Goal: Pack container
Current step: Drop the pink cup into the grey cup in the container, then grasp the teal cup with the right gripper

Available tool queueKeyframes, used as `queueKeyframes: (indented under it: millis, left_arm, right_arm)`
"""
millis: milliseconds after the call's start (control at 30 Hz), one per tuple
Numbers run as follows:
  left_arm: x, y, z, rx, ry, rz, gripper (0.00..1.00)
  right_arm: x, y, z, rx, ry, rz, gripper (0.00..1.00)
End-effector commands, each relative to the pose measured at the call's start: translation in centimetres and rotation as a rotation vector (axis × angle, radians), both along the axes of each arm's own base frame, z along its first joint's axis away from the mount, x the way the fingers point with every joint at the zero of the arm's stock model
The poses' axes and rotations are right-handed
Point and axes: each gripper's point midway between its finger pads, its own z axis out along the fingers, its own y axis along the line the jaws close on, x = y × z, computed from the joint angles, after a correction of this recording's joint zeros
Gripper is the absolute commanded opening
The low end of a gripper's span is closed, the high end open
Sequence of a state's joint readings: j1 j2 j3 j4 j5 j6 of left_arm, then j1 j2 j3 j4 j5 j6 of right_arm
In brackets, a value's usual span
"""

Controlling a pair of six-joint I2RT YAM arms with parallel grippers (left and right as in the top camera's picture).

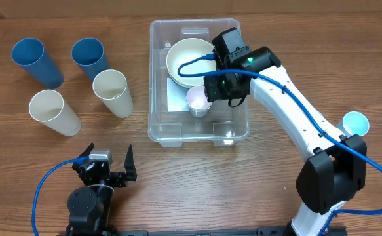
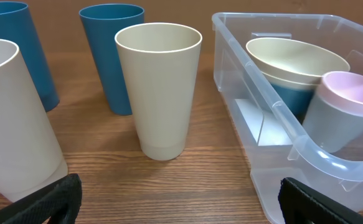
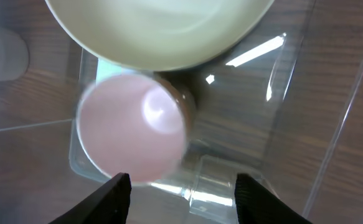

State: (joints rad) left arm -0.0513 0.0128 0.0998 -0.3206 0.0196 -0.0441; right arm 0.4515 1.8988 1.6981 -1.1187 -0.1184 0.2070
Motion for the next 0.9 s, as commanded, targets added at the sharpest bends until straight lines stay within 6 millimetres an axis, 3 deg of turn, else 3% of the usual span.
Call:
queueKeyframes:
  millis: [0,100,167,267,400,467,567,633,867]
  left_arm:
    - [0.0,-0.1,0.1,0.015,-0.009,-0.012,1.0]
    - [0.0,-0.1,0.1,0.015,-0.009,-0.012,1.0]
    - [0.0,-0.1,0.1,0.015,-0.009,-0.012,1.0]
    - [0.0,-0.1,0.1,0.015,-0.009,-0.012,1.0]
    - [0.0,-0.1,0.1,0.015,-0.009,-0.012,1.0]
    - [0.0,-0.1,0.1,0.015,-0.009,-0.012,1.0]
    - [0.0,-0.1,0.1,0.015,-0.009,-0.012,1.0]
    - [0.0,-0.1,0.1,0.015,-0.009,-0.012,1.0]
    - [0.0,-0.1,0.1,0.015,-0.009,-0.012,1.0]
  right_arm:
    - [0.1,0.4,4.5,0.044,-0.058,0.011,0.56]
    - [-0.1,-0.8,8.3,0.025,-0.079,-0.014,0.57]
    - [-0.2,-5.5,10.5,-0.079,-0.073,-0.163,0.57]
    - [-0.8,-10.5,10.0,-0.129,0.014,-0.294,0.58]
    - [-1.8,-19.7,9.5,-0.155,0.13,-0.58,0.58]
    - [-2.0,-22.4,9.4,-0.131,0.149,-0.659,0.59]
    - [-3.2,-25.0,7.5,-0.138,0.227,-0.731,0.58]
    - [-4.7,-26.3,5.2,-0.165,0.312,-0.764,0.58]
    - [-6.3,-28.9,-0.3,-0.16,0.409,-0.87,0.56]
